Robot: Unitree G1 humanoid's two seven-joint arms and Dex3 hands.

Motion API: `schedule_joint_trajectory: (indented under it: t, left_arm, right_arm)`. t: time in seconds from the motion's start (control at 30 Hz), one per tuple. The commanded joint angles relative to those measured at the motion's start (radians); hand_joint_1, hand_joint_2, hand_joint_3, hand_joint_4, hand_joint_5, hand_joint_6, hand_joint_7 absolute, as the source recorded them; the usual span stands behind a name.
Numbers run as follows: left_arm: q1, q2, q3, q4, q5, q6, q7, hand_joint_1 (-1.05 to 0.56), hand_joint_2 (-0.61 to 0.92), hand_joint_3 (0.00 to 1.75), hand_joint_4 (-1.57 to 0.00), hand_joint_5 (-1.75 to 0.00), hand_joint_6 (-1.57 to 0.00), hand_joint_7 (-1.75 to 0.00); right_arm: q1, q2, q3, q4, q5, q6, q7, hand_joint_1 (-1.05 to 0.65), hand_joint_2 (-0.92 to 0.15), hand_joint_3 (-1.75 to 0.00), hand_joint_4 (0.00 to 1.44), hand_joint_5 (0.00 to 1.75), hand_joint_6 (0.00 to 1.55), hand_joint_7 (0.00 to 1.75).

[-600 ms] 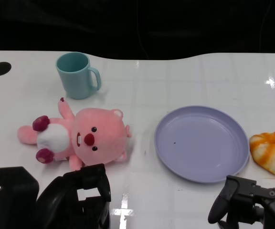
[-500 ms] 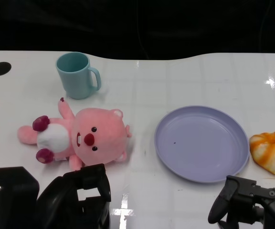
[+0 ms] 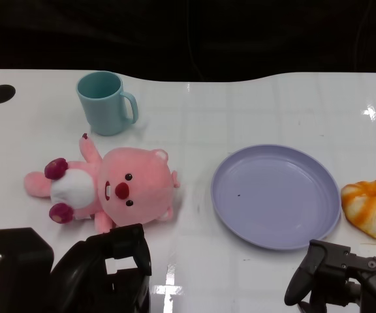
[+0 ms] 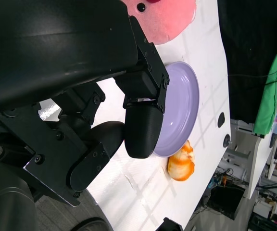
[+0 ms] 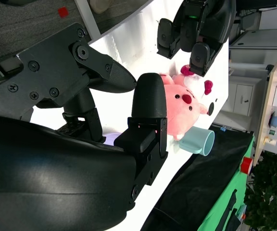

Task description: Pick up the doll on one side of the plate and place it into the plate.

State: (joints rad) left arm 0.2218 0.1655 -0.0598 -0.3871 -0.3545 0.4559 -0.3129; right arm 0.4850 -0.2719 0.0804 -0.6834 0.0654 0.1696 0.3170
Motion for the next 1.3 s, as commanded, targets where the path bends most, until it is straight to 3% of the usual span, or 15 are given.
schedule_joint_trajectory:
  t: [0.03,0.57,0.87,1.0,1.13,1.3]
  left_arm:
    - [-0.006,0.011,0.008,0.005,0.006,-0.007,-0.003,-0.16,0.35,1.48,-0.95,-1.75,-0.81,-1.7]
    - [-0.01,0.007,0.019,0.017,-0.003,-0.019,-0.007,-0.16,0.35,1.47,-0.93,-1.75,-0.82,-1.66]
    - [-0.021,-0.003,0.048,-0.014,-0.025,-0.015,0.0,-0.21,0.4,1.31,-0.8,-1.5,-0.8,-1.11]
    - [-0.026,0.006,0.05,-0.028,-0.014,-0.046,-0.013,-0.3,0.49,1.05,-0.68,-1.39,-0.72,-0.91]
    - [-0.046,0.035,0.061,-0.045,-0.006,-0.065,-0.029,-0.33,0.76,0.55,-0.52,-1.2,-0.6,-0.66]
    - [-0.076,0.104,0.055,-0.026,0.089,-0.191,-0.064,-0.43,0.91,0.2,-0.38,-1.05,-0.5,-0.46]
  right_arm:
    - [-0.001,-0.012,-0.008,-0.012,0.002,0.003,0.001,-0.19,-0.55,-1.09,0.64,1.73,0.59,1.42]
    - [-0.001,-0.01,-0.007,-0.005,0.003,-0.004,0.001,-0.18,-0.55,-1.07,0.64,1.73,0.59,1.41]
    - [-0.007,-0.008,-0.004,-0.008,0.004,0.009,-0.001,-0.19,-0.54,-1.09,0.64,1.74,0.58,1.42]
    - [-0.011,-0.008,-0.004,-0.006,0.005,0.007,0.0,-0.2,-0.54,-1.1,0.64,1.74,0.58,1.43]
    - [-0.014,-0.009,-0.003,-0.003,0.004,0.005,0.001,-0.2,-0.53,-1.1,0.64,1.74,0.58,1.43]
    - [-0.019,-0.007,0.001,0.0,0.0,0.003,-0.001,-0.2,-0.53,-1.1,0.65,1.73,0.58,1.43]
